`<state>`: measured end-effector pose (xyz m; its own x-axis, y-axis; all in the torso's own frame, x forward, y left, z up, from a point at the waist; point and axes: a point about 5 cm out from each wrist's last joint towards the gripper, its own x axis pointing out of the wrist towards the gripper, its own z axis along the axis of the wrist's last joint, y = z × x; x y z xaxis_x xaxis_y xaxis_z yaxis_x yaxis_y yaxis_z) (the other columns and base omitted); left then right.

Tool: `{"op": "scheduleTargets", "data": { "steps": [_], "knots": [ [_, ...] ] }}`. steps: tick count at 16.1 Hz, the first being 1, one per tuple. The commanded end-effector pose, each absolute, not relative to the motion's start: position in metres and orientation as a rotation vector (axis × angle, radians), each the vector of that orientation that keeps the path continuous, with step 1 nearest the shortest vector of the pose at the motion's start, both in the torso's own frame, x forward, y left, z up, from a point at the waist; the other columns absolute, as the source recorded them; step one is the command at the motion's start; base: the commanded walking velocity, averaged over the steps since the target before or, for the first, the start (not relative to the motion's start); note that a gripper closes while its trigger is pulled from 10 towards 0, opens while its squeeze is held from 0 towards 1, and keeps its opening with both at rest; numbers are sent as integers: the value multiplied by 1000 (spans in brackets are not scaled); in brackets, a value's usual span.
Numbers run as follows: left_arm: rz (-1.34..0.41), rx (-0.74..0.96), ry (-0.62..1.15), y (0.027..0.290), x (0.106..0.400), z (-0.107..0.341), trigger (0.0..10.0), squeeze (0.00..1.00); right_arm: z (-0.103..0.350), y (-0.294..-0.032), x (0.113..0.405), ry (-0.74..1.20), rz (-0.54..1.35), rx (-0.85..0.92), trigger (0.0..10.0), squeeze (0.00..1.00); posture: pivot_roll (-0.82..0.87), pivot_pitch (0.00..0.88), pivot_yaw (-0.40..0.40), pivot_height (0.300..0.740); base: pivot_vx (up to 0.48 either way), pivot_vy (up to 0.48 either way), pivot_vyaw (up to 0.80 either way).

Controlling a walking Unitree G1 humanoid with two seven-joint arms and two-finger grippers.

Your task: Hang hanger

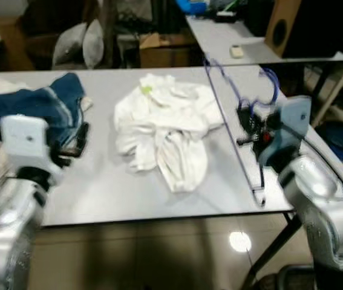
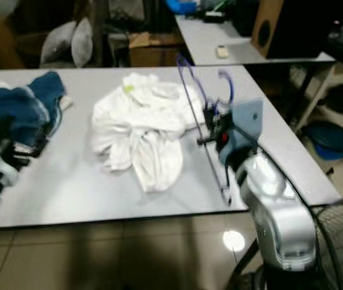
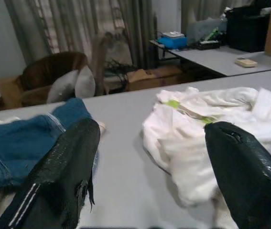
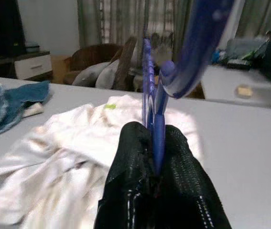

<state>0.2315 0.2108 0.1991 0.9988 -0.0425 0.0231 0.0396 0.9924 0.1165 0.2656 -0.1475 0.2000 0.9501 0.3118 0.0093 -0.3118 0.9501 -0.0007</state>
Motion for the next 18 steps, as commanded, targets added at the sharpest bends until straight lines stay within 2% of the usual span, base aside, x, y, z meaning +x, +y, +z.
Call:
{"op": "scheduleTargets", "data": {
  "steps": [1, 5, 8, 18],
  "knots": [
    [-51, 122, -16, 202, 230, 196, 10000, 0, 207, -141, 259, -34, 342, 13, 10000, 0, -55, 0, 60, 740, 0, 247, 0],
    [-81, 150, 0, 187, 230, 190, 10000, 0, 209, -142, 254, -63, 316, 32, 10000, 0, -47, 0, 62, 740, 0, 252, 0],
    [-83, 172, -22, 188, 231, 198, 10000, 0, 213, -140, 253, -86, 291, 87, 10000, 0, -35, 0, 62, 740, 0, 254, 0],
    [-83, 166, -5, 184, 232, 194, 10000, 0, 202, -141, 251, -40, 280, 63, 10000, 0, -43, 0, 54, 740, 0, 254, 0]
  ]
}}
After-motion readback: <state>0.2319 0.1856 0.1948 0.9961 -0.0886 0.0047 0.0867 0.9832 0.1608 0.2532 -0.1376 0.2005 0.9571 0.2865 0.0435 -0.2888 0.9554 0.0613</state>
